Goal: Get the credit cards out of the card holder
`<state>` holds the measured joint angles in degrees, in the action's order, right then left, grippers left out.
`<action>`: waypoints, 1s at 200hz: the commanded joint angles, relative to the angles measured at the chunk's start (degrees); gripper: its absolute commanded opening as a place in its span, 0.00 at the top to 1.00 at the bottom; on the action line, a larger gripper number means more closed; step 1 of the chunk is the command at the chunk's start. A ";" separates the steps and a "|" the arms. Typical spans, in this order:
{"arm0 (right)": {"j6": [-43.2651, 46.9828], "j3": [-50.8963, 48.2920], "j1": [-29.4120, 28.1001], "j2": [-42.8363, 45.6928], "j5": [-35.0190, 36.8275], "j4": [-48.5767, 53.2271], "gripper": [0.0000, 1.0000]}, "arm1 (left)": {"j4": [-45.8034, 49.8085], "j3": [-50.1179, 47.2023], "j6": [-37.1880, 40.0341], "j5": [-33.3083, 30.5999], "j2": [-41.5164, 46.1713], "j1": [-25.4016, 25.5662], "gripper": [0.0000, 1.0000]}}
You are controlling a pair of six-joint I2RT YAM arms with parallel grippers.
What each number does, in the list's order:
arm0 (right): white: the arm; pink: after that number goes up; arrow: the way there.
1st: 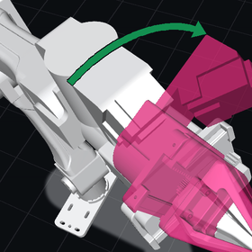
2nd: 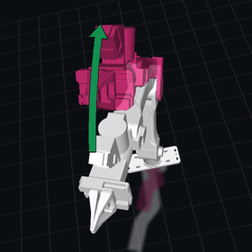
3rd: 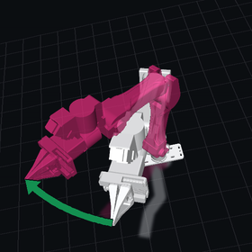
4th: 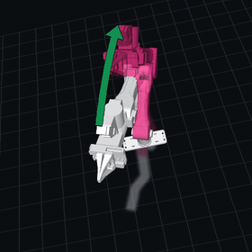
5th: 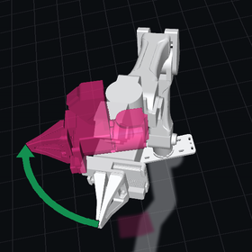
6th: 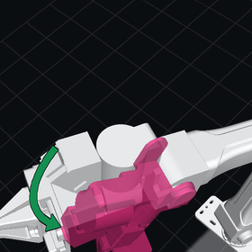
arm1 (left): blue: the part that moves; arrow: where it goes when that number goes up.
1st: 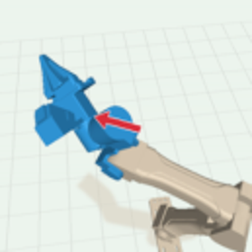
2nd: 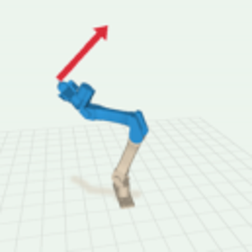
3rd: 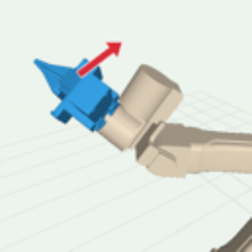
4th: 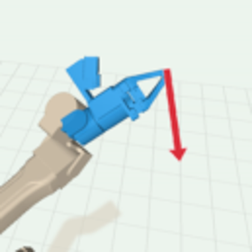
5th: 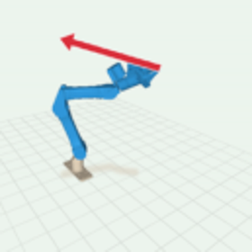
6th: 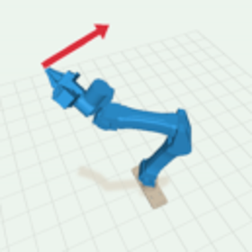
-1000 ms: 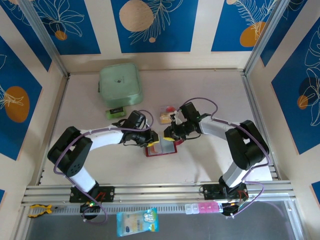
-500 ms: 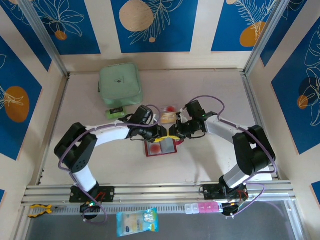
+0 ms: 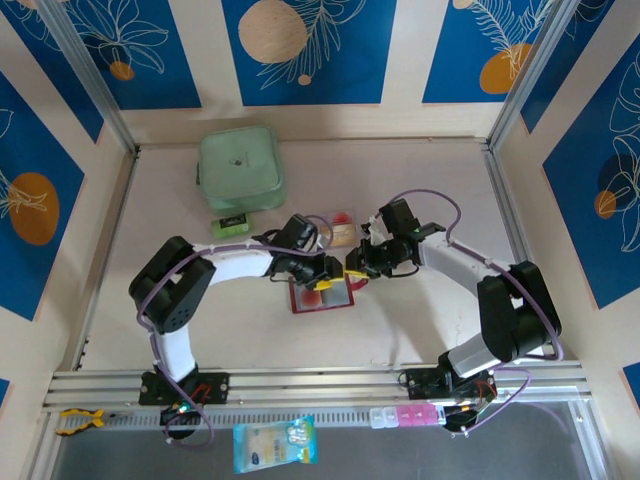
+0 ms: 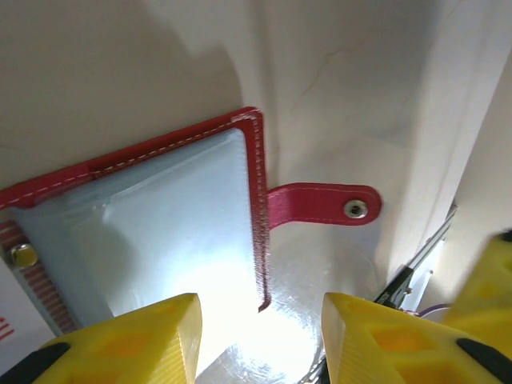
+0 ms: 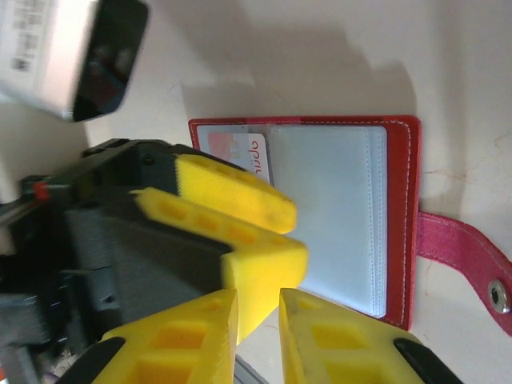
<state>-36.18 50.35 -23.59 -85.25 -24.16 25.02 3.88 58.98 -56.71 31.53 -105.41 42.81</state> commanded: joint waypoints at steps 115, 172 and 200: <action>-0.72 -1.35 0.13 1.16 -0.94 0.06 0.79 | 5.19 -1.46 3.90 -5.40 6.54 -1.30 0.56; -1.08 -0.02 -2.20 -2.96 -1.85 -1.45 0.78 | 6.03 -7.92 3.88 -6.74 12.46 -4.66 0.61; -1.15 1.56 -4.37 -5.84 -1.68 -1.79 0.78 | 6.22 -11.23 4.06 -6.83 14.38 -5.95 0.65</action>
<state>-36.49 49.89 -26.28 -88.84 -24.38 23.53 8.25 50.26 -53.52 25.45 -93.43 37.95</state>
